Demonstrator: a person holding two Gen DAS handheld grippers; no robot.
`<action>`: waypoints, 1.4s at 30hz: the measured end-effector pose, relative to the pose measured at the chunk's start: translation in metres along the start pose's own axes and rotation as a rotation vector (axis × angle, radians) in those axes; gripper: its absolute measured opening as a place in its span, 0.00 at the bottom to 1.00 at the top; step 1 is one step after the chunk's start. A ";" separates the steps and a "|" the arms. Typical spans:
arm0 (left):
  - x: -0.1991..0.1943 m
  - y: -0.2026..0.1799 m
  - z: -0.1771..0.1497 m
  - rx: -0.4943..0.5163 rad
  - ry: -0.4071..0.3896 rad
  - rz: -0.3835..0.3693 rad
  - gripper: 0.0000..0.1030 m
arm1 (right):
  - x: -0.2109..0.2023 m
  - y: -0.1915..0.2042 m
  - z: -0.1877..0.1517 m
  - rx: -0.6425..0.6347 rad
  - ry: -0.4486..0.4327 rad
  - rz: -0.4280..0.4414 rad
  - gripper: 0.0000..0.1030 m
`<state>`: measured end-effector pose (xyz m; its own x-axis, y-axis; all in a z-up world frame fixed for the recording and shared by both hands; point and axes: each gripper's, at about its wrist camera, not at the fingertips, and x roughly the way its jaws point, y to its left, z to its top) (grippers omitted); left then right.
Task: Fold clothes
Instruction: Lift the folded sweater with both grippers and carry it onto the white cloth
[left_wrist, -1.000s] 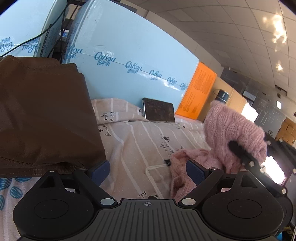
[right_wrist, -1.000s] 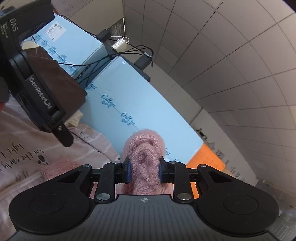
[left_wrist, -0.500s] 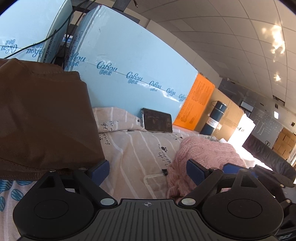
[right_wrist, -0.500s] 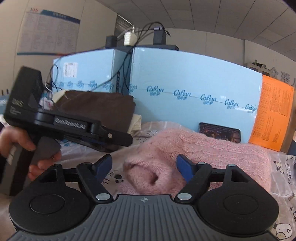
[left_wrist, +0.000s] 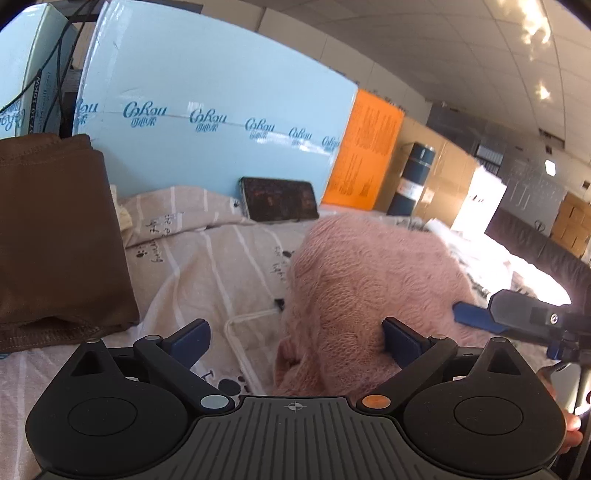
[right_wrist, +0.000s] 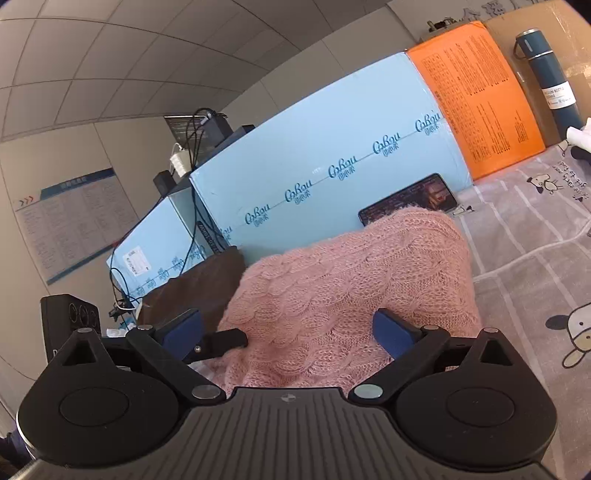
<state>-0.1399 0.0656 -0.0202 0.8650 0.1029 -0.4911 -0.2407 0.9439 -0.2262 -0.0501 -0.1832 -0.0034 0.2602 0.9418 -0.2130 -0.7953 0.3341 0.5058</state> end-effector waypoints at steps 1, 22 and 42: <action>0.006 -0.001 -0.002 0.015 0.023 0.025 0.98 | 0.002 0.000 -0.002 -0.013 0.003 -0.014 0.96; 0.029 -0.030 -0.004 -0.160 0.119 -0.245 0.58 | 0.005 -0.040 -0.004 0.225 -0.001 -0.253 0.63; 0.115 -0.219 0.123 0.245 -0.343 -0.432 0.47 | -0.099 -0.084 0.109 -0.066 -0.620 -0.500 0.38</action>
<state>0.0666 -0.0903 0.0760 0.9644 -0.2491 -0.0890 0.2374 0.9635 -0.1240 0.0504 -0.3005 0.0660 0.8364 0.5365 0.1118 -0.5293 0.7379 0.4187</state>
